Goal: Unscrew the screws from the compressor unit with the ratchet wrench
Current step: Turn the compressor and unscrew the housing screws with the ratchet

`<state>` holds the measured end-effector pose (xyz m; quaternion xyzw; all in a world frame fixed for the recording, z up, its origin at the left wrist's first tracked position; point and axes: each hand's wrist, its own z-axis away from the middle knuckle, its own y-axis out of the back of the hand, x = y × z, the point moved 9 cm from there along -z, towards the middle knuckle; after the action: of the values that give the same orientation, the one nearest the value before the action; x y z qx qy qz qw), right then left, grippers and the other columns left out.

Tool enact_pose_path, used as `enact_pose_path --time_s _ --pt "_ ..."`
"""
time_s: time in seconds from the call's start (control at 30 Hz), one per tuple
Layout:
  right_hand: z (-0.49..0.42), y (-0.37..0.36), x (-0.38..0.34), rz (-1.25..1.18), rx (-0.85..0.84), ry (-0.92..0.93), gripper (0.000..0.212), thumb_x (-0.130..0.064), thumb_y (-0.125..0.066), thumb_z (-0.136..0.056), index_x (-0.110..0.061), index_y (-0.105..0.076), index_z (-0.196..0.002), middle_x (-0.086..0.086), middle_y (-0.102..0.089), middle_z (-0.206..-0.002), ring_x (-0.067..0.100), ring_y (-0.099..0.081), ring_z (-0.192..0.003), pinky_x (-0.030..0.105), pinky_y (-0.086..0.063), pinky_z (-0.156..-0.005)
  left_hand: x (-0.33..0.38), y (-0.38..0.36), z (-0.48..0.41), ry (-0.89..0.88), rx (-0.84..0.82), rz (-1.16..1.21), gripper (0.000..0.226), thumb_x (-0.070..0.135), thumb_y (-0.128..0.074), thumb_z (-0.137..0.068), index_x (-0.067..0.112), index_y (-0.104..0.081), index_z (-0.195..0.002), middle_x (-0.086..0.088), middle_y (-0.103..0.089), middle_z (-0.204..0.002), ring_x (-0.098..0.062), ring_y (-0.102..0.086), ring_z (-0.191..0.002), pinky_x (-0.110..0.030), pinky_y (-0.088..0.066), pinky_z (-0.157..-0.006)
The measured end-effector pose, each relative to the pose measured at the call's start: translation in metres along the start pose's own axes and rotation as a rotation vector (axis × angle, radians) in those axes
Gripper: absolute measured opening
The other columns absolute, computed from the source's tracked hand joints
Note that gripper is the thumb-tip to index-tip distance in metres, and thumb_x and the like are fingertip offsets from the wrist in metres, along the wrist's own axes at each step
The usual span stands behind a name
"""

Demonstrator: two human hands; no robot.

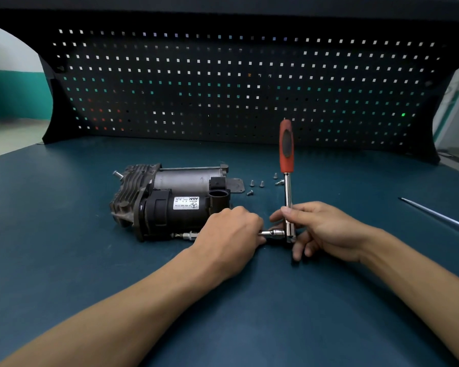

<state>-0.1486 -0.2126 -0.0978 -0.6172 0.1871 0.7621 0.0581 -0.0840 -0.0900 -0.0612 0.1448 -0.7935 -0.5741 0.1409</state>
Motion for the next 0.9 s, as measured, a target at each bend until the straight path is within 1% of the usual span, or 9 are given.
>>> enact_pose_path --time_s 0.07,0.13,0.23,0.37,0.47,0.53,0.63,0.77,0.9 --pt "0.0001 0.0009 0.0005 0.013 0.024 -0.016 0.034 -0.038 -0.055 -0.097 -0.008 -0.068 -0.105 0.011 -0.064 -0.085 0.021 -0.061 -0.045 0.02 -0.041 -0.037 0.0005 0.0006 0.0005 -0.001 -0.001 -0.001 0.029 0.045 -0.055 -0.097 0.021 -0.065 -0.11 -0.009 -0.063 -0.106 -0.034 -0.059 -0.098 -0.036 -0.035 -0.069" --pt "0.0001 0.0011 0.0009 0.025 0.035 -0.028 0.035 -0.036 -0.052 -0.101 -0.004 -0.067 -0.102 0.005 -0.063 -0.071 0.018 -0.058 -0.043 0.019 -0.039 -0.037 0.0004 0.0006 0.0008 0.0 -0.006 0.001 0.029 0.045 -0.055 -0.097 0.021 -0.065 -0.11 -0.009 -0.062 -0.106 -0.034 -0.059 -0.098 -0.035 -0.035 -0.069" --pt "0.0 0.0008 0.0015 0.037 0.046 -0.042 0.036 -0.035 -0.051 -0.102 -0.003 -0.066 -0.098 0.002 -0.063 -0.063 0.015 -0.054 -0.04 0.018 -0.036 -0.036 0.0001 0.0012 0.001 0.006 -0.011 0.011 0.03 0.046 -0.055 -0.096 0.021 -0.065 -0.11 -0.009 -0.062 -0.106 -0.034 -0.058 -0.098 -0.036 -0.036 -0.069" --pt "0.0003 0.0 0.0008 0.06 0.033 -0.05 0.036 -0.038 -0.056 -0.098 -0.003 -0.066 -0.095 0.003 -0.067 -0.064 0.014 -0.051 -0.04 0.017 -0.033 -0.037 0.0002 0.0031 0.0013 0.012 -0.013 0.024 0.028 0.045 -0.057 -0.095 0.021 -0.065 -0.109 -0.009 -0.062 -0.105 -0.034 -0.058 -0.098 -0.036 -0.036 -0.07" --pt "0.0001 -0.0023 -0.0003 0.093 -0.002 -0.058 0.04 -0.044 -0.058 -0.094 -0.005 -0.065 -0.093 0.013 -0.075 -0.079 0.012 -0.048 -0.04 0.017 -0.03 -0.037 -0.0003 0.0059 0.0005 0.015 -0.006 0.033 0.026 0.043 -0.059 -0.094 0.021 -0.065 -0.108 -0.009 -0.063 -0.105 -0.034 -0.059 -0.099 -0.038 -0.041 -0.073" --pt "0.0 -0.0026 -0.0006 0.105 -0.017 -0.062 0.044 -0.05 -0.061 -0.087 -0.006 -0.063 -0.088 0.018 -0.075 -0.083 0.012 -0.047 -0.04 0.017 -0.03 -0.037 -0.0009 0.0083 -0.0005 0.019 0.008 0.04 0.024 0.041 -0.06 -0.094 0.021 -0.065 -0.107 -0.008 -0.063 -0.105 -0.034 -0.059 -0.099 -0.039 -0.043 -0.075" --pt "0.0009 -0.0018 0.0003 0.084 -0.042 -0.064 0.047 -0.055 -0.067 -0.073 -0.009 -0.062 -0.083 0.02 -0.074 -0.083 0.011 -0.046 -0.041 0.017 -0.031 -0.039 -0.0019 0.0095 -0.0017 0.026 0.008 0.053 0.023 0.041 -0.062 -0.093 0.022 -0.064 -0.106 -0.008 -0.063 -0.106 -0.034 -0.059 -0.1 -0.037 -0.042 -0.074" --pt "0.0029 -0.0041 0.0001 0.038 -0.095 -0.041 0.048 -0.047 -0.078 -0.067 -0.008 -0.069 -0.092 0.017 -0.072 -0.084 0.01 -0.049 -0.047 0.017 -0.039 -0.044 -0.0021 0.0057 -0.001 0.024 -0.028 0.075 0.022 0.041 -0.064 -0.091 0.024 -0.064 -0.105 -0.006 -0.063 -0.107 -0.032 -0.058 -0.1 -0.035 -0.037 -0.071" --pt "0.0036 0.0002 -0.0026 -0.019 -0.059 0.012 0.051 -0.034 -0.084 -0.059 -0.008 -0.071 -0.1 0.004 -0.062 -0.069 0.012 -0.052 -0.048 0.018 -0.043 -0.045 -0.0028 0.0035 0.0004 0.009 -0.03 0.076 0.022 0.043 -0.064 -0.092 0.025 -0.063 -0.105 -0.004 -0.062 -0.106 -0.031 -0.058 -0.099 -0.034 -0.036 -0.07"
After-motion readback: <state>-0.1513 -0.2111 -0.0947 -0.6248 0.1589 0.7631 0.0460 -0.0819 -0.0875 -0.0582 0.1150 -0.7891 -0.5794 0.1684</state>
